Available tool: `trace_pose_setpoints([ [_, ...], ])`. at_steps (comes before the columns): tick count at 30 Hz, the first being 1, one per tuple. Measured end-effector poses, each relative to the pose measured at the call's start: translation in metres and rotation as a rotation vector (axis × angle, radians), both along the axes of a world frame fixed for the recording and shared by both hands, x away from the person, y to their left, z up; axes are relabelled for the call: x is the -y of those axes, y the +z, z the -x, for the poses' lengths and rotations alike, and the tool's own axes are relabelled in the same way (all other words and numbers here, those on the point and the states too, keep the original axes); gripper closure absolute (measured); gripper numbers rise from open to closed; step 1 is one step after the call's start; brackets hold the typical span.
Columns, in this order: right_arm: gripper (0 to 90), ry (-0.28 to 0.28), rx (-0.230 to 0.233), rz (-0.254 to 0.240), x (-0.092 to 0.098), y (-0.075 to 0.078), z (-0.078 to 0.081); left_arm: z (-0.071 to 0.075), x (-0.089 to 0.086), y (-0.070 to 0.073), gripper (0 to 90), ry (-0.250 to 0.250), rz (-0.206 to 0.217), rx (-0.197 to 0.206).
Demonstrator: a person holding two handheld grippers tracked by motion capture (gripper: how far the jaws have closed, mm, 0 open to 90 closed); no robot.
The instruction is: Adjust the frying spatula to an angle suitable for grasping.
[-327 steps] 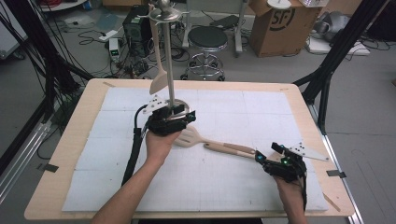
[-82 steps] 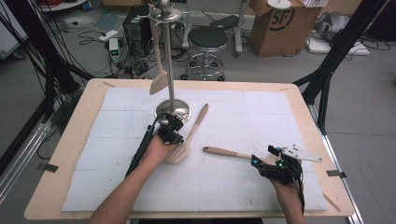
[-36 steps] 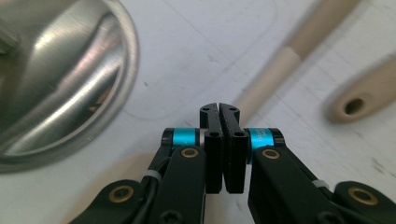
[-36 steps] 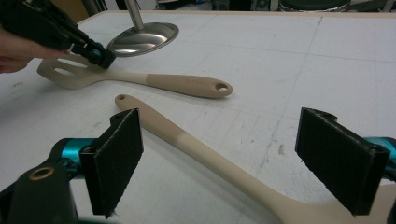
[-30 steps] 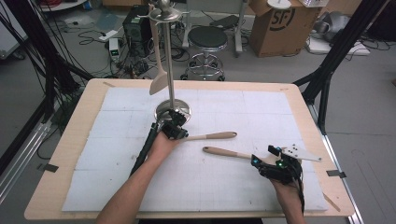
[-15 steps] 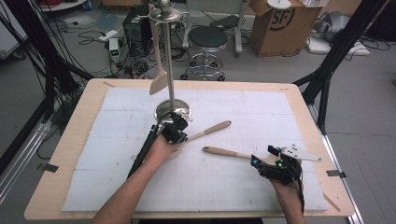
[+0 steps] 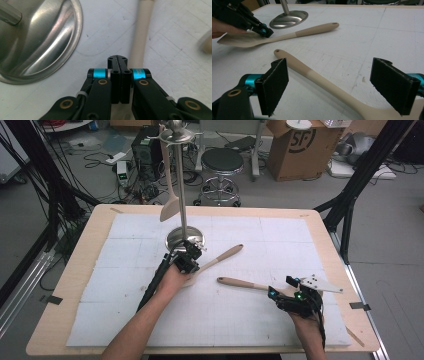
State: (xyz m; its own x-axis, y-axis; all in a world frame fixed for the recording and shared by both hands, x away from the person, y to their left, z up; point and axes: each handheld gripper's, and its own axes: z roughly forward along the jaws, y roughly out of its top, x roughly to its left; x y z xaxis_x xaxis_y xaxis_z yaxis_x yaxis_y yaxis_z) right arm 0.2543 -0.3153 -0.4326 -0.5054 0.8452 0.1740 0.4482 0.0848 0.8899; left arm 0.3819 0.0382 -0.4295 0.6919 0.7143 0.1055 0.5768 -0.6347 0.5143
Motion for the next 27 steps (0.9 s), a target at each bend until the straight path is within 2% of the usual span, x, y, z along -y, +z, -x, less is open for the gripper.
trace_pose_setpoints([
  [4,14.3,-0.002,0.0,0.001,0.0,-0.001,-0.001,0.005,0.002,0.0,89.9,-0.033,-0.039,-0.016],
  [6,14.3,0.003,0.002,0.005,-0.001,-0.001,-0.001,0.007,0.002,0.0,89.8,-0.034,-0.042,-0.024],
  [11,14.3,0.003,0.002,0.005,-0.001,0.0,0.0,0.004,-0.004,0.005,89.8,-0.013,0.013,-0.025],
  [16,14.3,0.003,0.002,0.004,-0.001,0.0,0.0,0.001,-0.006,0.008,88.0,0.015,0.11,-0.053],
  [17,14.3,0.003,0.004,0.005,-0.001,0.0,0.0,0.0,-0.007,0.008,82.0,0.025,0.146,-0.071],
  [20,14.4,0.002,0.002,0.002,-0.001,0.0,0.0,-0.004,-0.009,0.01,76.0,0.064,0.252,-0.115],
  [22,14.4,-0.001,0.001,-0.001,0.0,0.0,0.0,-0.008,-0.011,0.01,65.3,0.101,0.306,-0.15],
  [24,14.4,0.001,0.004,0.0,0.001,0.0,0.0,-0.012,-0.013,0.007,58.8,0.131,0.34,-0.193],
  [27,14.4,0.001,0.004,-0.001,0.001,0.0,0.0,-0.015,-0.015,0.003,54.5,0.159,0.332,-0.213],
])
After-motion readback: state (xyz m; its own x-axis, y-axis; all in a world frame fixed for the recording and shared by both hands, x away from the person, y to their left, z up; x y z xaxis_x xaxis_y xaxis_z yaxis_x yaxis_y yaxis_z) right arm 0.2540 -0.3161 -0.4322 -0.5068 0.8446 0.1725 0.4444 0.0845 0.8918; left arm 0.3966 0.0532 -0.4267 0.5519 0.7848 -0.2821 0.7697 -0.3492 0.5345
